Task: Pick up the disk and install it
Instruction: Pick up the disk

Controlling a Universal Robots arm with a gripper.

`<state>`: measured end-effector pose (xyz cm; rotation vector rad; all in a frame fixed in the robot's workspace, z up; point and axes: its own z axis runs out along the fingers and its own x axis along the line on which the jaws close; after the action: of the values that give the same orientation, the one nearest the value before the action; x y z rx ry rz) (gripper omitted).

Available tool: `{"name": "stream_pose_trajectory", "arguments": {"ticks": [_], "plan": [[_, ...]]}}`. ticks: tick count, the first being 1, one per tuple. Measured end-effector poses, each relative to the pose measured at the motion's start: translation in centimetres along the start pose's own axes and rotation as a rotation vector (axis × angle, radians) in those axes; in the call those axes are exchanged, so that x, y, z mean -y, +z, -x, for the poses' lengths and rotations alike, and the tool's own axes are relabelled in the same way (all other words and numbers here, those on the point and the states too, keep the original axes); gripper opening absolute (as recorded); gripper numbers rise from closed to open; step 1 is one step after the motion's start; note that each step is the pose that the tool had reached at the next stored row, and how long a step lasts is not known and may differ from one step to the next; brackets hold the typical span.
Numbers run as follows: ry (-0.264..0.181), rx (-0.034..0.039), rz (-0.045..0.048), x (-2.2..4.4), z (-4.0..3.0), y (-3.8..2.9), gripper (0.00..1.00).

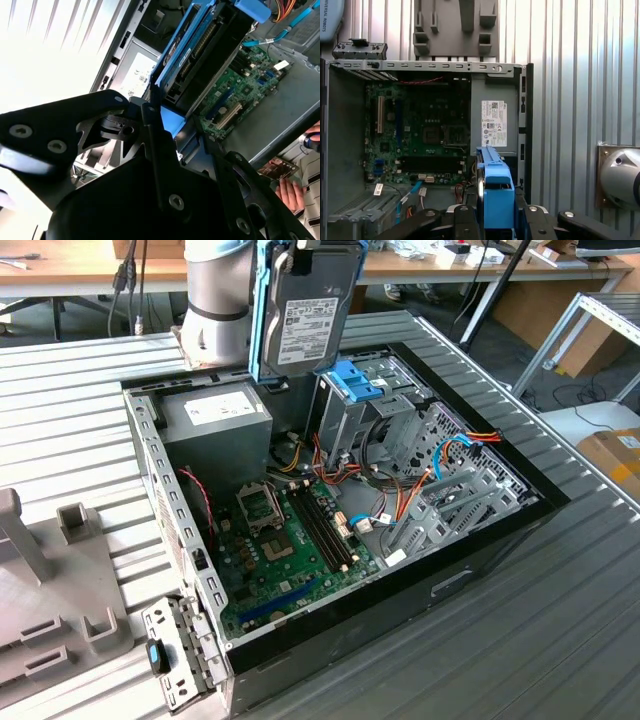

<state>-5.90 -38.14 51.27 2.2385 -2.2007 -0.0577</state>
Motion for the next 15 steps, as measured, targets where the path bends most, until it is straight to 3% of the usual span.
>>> {"name": "stream_pose_trajectory", "arguments": {"ticks": [5,8,15], "plan": [[0.000,0.0000,0.0001,0.96,-0.47,-0.04,0.36],[0.000,0.0000,0.0002,1.25,-1.59,-0.07,0.36],[0.001,0.0000,0.0001,1.58,-2.92,-0.11,0.36]]}}
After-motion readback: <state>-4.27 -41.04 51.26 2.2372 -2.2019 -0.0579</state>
